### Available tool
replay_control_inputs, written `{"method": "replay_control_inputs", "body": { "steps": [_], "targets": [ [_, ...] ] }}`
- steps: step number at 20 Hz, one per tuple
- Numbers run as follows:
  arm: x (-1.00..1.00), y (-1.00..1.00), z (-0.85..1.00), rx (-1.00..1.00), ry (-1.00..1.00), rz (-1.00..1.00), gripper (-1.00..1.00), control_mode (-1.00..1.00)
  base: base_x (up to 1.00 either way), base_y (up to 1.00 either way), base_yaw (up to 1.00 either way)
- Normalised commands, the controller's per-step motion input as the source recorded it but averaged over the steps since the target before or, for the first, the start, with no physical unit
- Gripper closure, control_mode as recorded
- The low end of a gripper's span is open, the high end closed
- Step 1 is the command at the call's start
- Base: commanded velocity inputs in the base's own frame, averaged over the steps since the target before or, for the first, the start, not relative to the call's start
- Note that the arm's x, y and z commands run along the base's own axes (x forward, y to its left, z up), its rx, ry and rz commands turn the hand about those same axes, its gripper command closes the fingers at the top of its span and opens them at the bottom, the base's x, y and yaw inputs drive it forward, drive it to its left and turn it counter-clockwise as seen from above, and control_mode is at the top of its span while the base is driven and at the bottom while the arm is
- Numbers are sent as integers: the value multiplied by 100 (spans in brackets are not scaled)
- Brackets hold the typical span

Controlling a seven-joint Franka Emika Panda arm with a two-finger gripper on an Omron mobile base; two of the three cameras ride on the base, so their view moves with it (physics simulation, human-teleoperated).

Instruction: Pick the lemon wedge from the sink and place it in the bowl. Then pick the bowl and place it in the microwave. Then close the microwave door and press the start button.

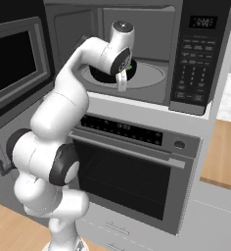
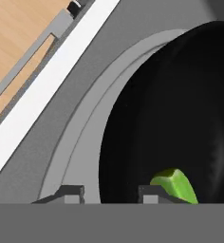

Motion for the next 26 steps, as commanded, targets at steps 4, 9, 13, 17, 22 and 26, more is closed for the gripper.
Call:
{"method": "replay_control_inputs", "body": {
  "steps": [4, 9, 13, 17, 22, 26],
  "targets": [
    [-14, 3, 0, -3, -18, 0, -100, -100, 0, 0, 0],
    [-56, 0, 4, 0, -16, 0, -100, -100, 0, 0, 0],
    [-95, 0, 13, -6, -11, -4, -100, -100, 0, 0, 0],
    [-41, 0, 0, -24, 0, -9, -100, -100, 0, 0, 0],
    [-9, -3, -34, -30, 1, -2, -100, -100, 0, 0, 0],
    [-27, -3, 8, -43, 0, -15, -100, -100, 0, 0, 0]
  ]
}}
